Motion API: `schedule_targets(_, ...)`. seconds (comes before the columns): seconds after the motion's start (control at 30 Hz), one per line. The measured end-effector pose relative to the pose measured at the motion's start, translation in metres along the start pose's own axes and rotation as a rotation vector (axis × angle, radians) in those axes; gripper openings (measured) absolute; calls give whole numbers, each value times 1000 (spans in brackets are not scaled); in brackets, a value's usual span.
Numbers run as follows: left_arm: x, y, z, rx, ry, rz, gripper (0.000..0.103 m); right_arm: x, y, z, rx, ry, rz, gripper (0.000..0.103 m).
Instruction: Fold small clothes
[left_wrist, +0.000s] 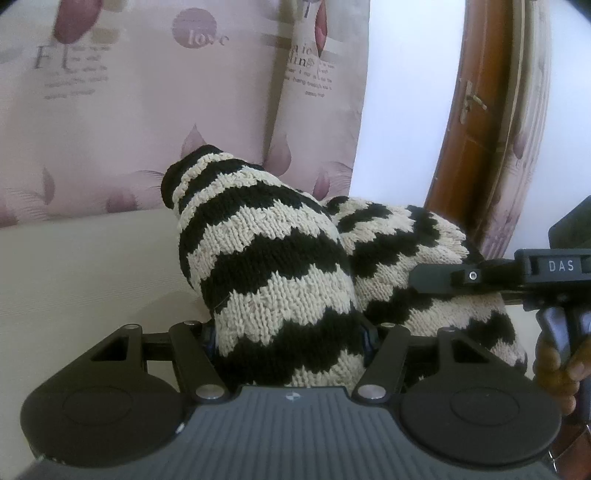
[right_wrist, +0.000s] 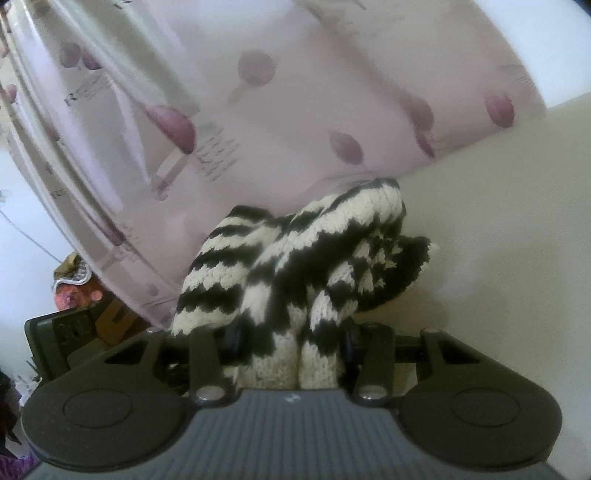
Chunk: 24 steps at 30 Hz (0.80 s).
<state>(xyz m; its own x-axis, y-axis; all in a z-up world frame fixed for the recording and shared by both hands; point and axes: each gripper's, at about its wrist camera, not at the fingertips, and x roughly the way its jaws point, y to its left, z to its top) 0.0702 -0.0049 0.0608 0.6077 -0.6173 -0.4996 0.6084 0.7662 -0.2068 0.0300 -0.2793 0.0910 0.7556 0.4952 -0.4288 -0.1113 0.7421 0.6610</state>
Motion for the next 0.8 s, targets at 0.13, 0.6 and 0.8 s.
schedule_targets(0.13, -28, 2, -9, -2, -5, 14, 63, -3, 20, -15, 2, 1, 24, 45)
schedule_targets(0.6, -87, 12, -29, -1, -11, 47, 63, -10, 70, -61, 16, 4, 79, 45)
schedule_targets(0.8, -104, 21, -38, -11, -11, 76, 63, -2, 83, -76, 23, 14, 97, 45)
